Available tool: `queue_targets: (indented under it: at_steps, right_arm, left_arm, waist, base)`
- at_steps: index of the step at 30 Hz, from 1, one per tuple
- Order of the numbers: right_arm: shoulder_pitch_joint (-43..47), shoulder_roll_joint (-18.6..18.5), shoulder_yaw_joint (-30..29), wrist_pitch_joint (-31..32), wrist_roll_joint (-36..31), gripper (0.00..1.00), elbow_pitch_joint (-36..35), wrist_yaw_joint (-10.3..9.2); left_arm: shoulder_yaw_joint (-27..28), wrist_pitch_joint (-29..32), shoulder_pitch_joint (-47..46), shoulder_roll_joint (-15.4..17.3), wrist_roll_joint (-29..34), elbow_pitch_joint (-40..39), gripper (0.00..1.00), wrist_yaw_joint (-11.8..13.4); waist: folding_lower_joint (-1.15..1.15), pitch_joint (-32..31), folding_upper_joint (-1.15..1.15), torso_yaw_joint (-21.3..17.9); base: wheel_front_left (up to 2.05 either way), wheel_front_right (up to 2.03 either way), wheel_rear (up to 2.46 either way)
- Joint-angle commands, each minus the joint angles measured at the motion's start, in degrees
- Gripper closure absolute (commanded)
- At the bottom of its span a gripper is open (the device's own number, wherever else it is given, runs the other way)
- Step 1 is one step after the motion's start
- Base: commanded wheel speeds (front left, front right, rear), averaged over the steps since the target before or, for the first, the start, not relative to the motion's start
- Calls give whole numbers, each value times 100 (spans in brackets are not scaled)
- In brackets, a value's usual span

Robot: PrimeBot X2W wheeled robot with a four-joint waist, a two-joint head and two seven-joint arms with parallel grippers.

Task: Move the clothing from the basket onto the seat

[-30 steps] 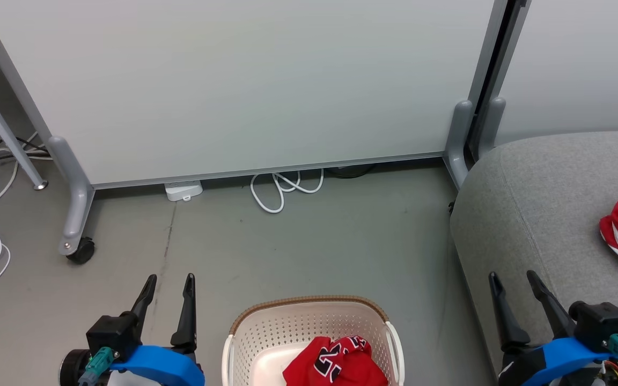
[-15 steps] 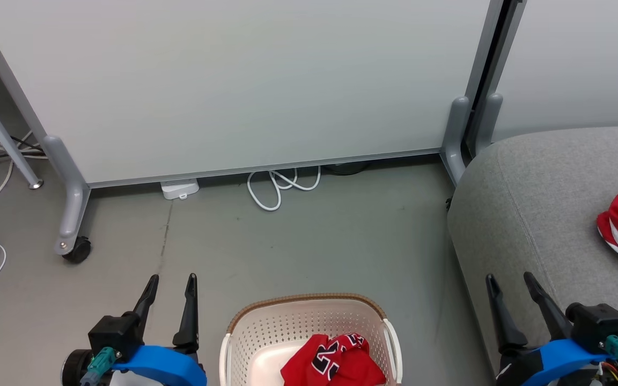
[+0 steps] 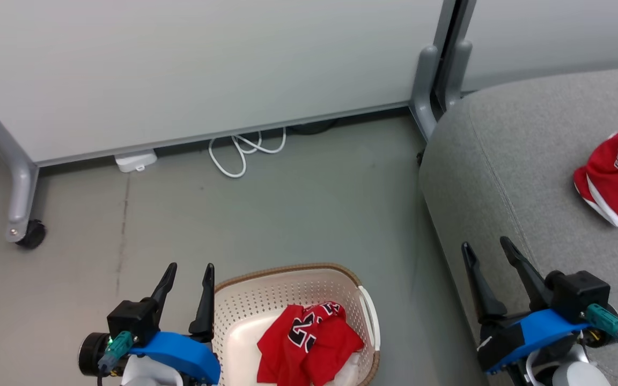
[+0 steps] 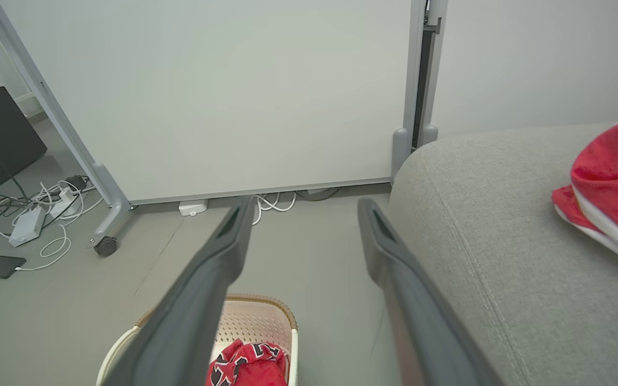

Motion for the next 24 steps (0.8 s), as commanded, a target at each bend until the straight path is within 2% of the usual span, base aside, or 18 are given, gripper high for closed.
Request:
queue_targets:
  at_steps: [1,15,24]
  right_arm:
    - [-114,-35,49,-33,-1,0,-35,2]
    - [-1315,23,1003,-186,7,0,-171,2]
    - [-1829,89,1345,-413,86,0,-151,2]
  left_arm:
    - [-37,-26,-124,-3,-25,41,0,-5]
    - [-660,-26,-1245,186,-167,919,0,-5]
    - [-1027,-26,-1784,360,-305,1704,0,-5]
  waist:
    - [0,312,0,-264]
    - [0,1887,0,-1198]
    - [0,2649,0,-1561]
  base:
    - [0,0,0]
    - [0,0,0]
    - [0,0,0]
